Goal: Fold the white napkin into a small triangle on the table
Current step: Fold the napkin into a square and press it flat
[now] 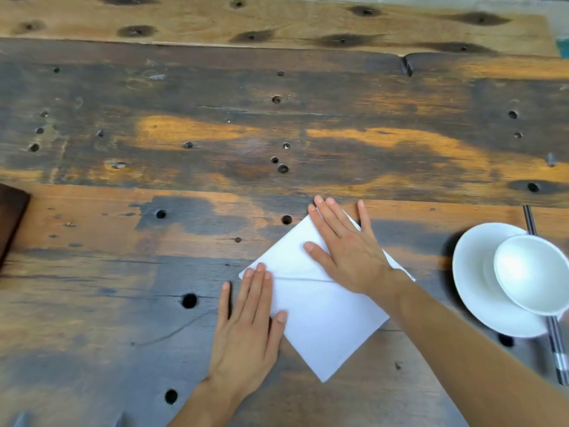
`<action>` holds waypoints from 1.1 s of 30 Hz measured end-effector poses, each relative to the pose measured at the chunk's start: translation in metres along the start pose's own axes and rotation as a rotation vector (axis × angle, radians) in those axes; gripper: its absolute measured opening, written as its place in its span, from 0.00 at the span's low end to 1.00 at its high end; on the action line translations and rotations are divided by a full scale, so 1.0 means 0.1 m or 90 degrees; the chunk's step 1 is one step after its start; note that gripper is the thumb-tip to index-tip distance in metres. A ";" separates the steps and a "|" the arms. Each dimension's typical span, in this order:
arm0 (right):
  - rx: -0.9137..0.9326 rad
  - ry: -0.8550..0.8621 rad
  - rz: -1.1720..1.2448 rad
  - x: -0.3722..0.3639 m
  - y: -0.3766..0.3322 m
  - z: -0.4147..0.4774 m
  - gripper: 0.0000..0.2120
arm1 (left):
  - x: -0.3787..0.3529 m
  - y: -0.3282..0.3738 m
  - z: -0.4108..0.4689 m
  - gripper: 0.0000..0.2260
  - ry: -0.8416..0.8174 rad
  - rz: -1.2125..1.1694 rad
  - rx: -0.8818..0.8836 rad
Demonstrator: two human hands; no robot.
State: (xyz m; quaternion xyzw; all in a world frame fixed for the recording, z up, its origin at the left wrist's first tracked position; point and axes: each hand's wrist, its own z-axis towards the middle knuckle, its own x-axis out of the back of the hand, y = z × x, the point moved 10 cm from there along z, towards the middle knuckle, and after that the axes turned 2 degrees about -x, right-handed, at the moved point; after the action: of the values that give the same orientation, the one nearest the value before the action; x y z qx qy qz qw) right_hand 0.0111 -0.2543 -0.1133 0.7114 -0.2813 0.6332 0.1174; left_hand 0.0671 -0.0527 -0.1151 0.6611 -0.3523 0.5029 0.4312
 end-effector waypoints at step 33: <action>-0.237 -0.020 0.075 -0.25 0.15 -1.33 0.37 | -0.04 -0.13 -0.15 0.33 -0.016 -0.026 0.077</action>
State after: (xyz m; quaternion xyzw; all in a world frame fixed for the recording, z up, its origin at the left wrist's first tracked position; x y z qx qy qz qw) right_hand -0.1087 -0.1909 -0.1173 0.6697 -0.4365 0.5647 0.2053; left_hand 0.0726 -0.0334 -0.1201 0.6994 -0.3129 0.5061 0.3960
